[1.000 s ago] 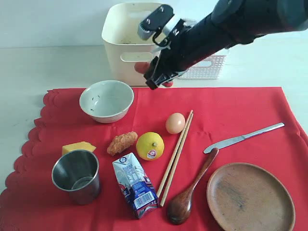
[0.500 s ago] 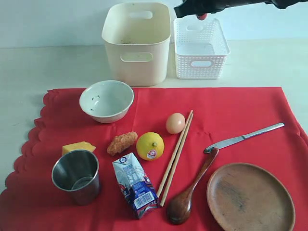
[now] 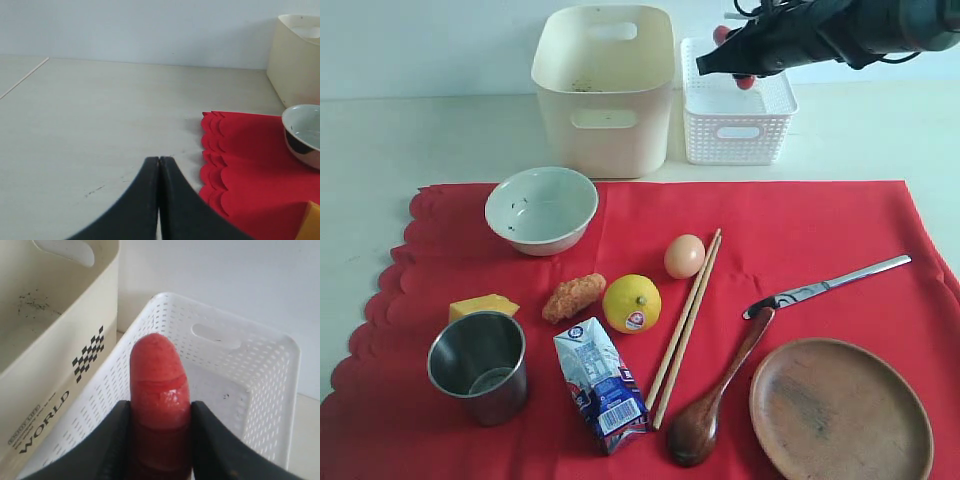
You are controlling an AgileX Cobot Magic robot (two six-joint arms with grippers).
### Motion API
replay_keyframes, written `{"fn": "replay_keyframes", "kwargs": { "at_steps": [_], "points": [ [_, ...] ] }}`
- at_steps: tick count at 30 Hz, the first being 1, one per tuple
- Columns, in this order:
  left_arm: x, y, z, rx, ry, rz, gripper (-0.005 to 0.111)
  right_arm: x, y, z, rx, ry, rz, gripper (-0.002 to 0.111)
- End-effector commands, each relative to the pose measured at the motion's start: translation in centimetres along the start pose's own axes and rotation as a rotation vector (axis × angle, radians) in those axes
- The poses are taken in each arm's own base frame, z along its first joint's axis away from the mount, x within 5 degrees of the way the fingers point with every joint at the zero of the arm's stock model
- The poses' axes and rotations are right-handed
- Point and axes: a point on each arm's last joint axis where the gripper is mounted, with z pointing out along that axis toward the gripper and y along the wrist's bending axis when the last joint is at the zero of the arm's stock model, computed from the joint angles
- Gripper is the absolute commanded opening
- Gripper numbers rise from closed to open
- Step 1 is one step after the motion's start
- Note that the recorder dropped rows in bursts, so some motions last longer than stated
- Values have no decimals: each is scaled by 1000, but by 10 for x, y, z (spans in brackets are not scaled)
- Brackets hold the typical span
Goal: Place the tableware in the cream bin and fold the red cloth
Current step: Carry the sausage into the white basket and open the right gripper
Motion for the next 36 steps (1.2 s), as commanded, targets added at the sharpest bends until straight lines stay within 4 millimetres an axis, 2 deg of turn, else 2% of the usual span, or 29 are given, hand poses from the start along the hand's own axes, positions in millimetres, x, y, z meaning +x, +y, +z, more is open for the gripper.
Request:
{"fn": "replay_keyframes", "kwargs": {
  "at_steps": [1,2,4,13,14,17,21,24,31,36],
  "points": [
    [1,0,0,6,-6,-5,1,-4,-3,0,25,-26,-2,30],
    [1,0,0,6,-6,-5,1,-4,-2,0,22,-23,-4,39],
    [1,0,0,6,-6,-5,1,-4,-1,1,19,-22,-5,46],
    [1,0,0,6,-6,-5,1,-8,1,-5,-12,-13,10,56],
    [1,0,0,6,-6,-5,1,-10,4,-10,-46,3,18,56],
    [1,0,0,6,-6,-5,1,-30,14,-42,-161,45,-64,56],
    [1,0,0,6,-6,-5,1,-49,14,-71,-161,45,-185,56],
    [1,0,0,6,-6,-5,1,-58,13,-90,-150,67,-184,56],
    [1,0,0,6,-6,-5,1,-61,17,-122,-189,199,-124,56],
    [1,0,0,6,-6,-5,1,-57,33,-131,-254,290,-83,56]
  ]
}}
